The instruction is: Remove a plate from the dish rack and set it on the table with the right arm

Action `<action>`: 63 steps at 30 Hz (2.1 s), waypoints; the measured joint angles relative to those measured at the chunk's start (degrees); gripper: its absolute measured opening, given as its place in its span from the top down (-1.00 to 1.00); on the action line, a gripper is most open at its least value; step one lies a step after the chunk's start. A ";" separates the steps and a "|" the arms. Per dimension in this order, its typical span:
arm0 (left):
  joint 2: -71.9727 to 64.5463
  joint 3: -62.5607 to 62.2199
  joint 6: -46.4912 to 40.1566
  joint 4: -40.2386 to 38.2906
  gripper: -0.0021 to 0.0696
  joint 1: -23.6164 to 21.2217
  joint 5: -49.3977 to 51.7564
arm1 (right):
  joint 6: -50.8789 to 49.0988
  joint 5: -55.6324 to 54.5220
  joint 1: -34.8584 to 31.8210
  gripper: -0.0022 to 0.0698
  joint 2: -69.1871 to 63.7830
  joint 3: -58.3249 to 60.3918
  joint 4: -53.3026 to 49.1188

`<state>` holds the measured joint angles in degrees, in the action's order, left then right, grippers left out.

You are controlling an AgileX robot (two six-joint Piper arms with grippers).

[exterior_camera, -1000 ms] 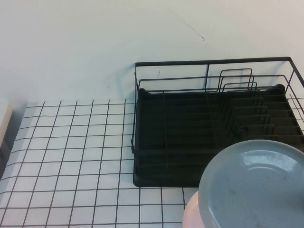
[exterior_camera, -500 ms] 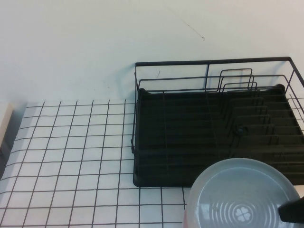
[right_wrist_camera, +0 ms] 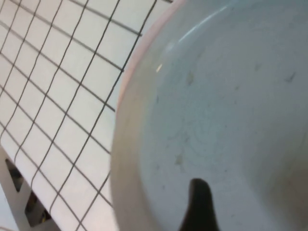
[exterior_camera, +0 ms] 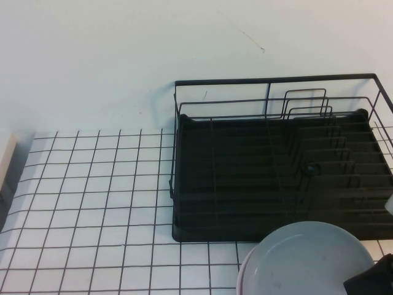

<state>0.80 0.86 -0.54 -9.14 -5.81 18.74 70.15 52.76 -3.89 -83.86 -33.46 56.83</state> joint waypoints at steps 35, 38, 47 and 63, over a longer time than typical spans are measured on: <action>0.00 0.00 0.00 0.00 0.95 0.00 0.00 | -5.01 -4.73 0.00 0.95 55.92 -10.27 1.40; 0.00 0.00 0.00 0.00 0.95 0.00 0.00 | -4.94 -5.77 0.00 0.95 59.60 -8.00 1.40; 0.00 0.00 0.00 0.00 0.95 0.00 0.00 | -2.82 -5.07 0.00 0.95 61.18 -1.75 -2.89; 0.00 0.00 0.00 0.00 0.95 0.00 0.00 | -20.23 -39.70 0.00 0.95 71.62 20.55 -27.25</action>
<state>0.80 0.86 -0.54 -9.14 -5.81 18.74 49.92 13.06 -3.89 -12.24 -12.91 29.57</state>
